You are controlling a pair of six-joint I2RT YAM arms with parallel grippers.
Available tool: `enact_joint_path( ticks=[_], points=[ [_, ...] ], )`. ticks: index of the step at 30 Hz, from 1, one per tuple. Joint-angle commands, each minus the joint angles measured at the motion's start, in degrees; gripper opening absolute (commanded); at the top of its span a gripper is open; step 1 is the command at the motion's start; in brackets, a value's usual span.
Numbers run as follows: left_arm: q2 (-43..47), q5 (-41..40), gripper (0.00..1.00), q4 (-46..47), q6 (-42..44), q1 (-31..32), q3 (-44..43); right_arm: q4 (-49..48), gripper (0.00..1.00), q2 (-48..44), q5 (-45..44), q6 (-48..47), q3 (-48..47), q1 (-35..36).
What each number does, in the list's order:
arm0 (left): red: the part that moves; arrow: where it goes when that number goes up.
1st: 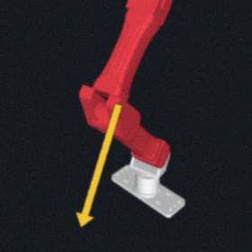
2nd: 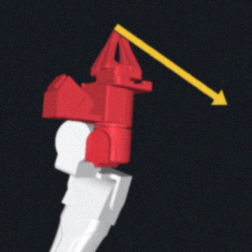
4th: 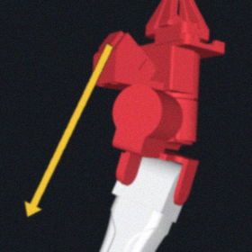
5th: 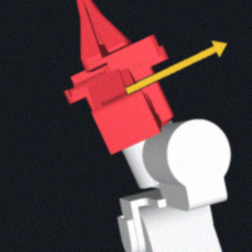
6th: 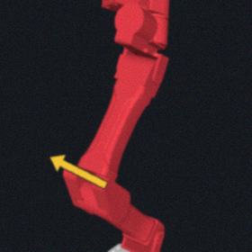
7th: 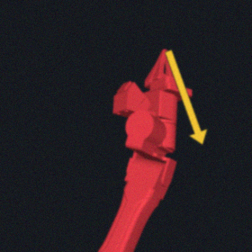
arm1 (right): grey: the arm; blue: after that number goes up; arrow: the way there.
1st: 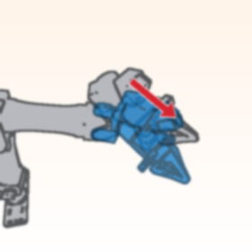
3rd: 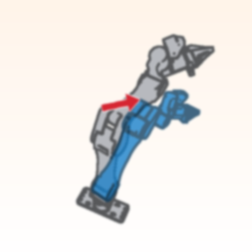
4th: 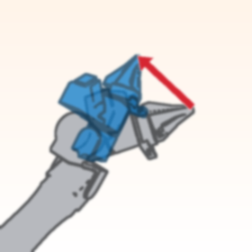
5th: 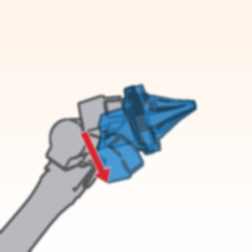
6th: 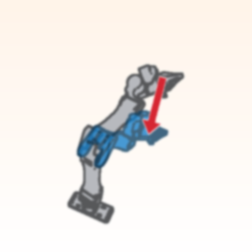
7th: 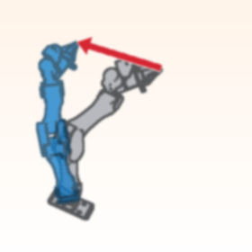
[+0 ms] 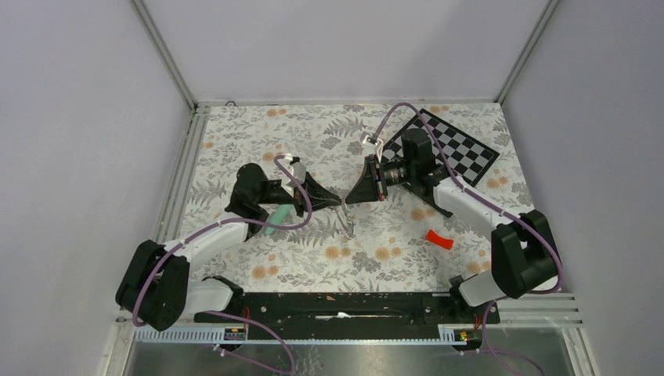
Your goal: Put the keys on the keyring
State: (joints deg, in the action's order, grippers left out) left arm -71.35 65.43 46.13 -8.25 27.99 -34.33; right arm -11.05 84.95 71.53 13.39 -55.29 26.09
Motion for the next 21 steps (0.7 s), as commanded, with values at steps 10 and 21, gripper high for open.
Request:
enact_joint_path(
  ticks=[10,21],
  points=[
    [1.4,7.7,0.00,11.9,-3.3,0.6,0.3,-7.1,0.01,0.7,-1.0,2.9,1.2,-0.3],
    [1.0,7.6,0.00,18.5,-7.0,0.6,2.0,-6.0,0.26,-2.6,-0.2,-1.0,1.4,0.8]
  ],
)
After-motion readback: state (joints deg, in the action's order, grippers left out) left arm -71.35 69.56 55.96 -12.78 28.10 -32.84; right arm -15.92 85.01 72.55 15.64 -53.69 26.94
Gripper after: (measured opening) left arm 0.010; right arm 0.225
